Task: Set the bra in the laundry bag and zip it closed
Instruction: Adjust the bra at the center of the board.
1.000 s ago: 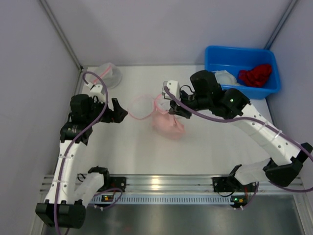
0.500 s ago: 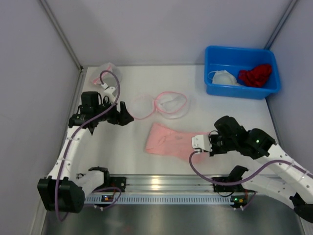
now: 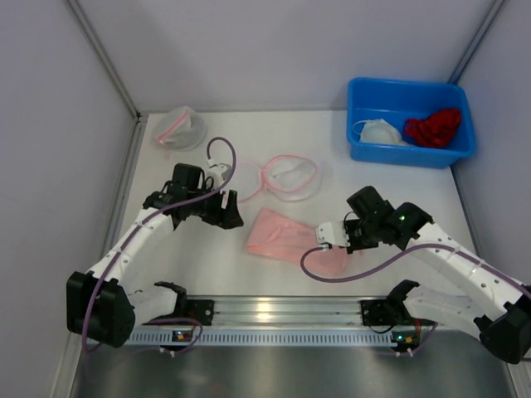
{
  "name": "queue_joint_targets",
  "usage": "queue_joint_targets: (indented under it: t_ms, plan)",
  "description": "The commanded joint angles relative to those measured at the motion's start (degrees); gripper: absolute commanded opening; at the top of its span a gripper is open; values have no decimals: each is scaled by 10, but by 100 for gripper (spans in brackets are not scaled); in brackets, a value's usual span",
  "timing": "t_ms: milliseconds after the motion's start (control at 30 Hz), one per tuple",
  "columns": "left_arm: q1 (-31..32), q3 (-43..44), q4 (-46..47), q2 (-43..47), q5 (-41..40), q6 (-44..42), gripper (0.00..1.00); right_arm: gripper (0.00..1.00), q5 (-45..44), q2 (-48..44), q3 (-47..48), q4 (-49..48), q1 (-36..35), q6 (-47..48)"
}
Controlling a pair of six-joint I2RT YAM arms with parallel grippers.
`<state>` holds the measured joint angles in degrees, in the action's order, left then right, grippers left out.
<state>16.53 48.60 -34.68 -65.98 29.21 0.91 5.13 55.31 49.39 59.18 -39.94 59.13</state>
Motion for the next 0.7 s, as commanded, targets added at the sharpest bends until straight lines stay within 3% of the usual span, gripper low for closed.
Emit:
queue_joint_targets:
  t_ms: [0, 300, 533, 633, 667]
  plan:
    - [0, -2, 36, 5, -2, 24, 77, 0, 10, 33, 35, -29, 12, 76]
    - [-3, -18, 52, 15, -14, 42, 79, 0, 67, 214, 159, 16, -14, 181]
    - [-6, -24, 53, 17, -16, 48, 80, 0, 51, 312, 171, 12, -91, 200]
    - [-7, -26, 53, 19, -15, 54, 80, 5, 41, 326, 166, -22, -126, 171]
    - [-8, -27, 52, 18, -17, 58, 80, 13, 37, 327, 164, -31, -136, 165]
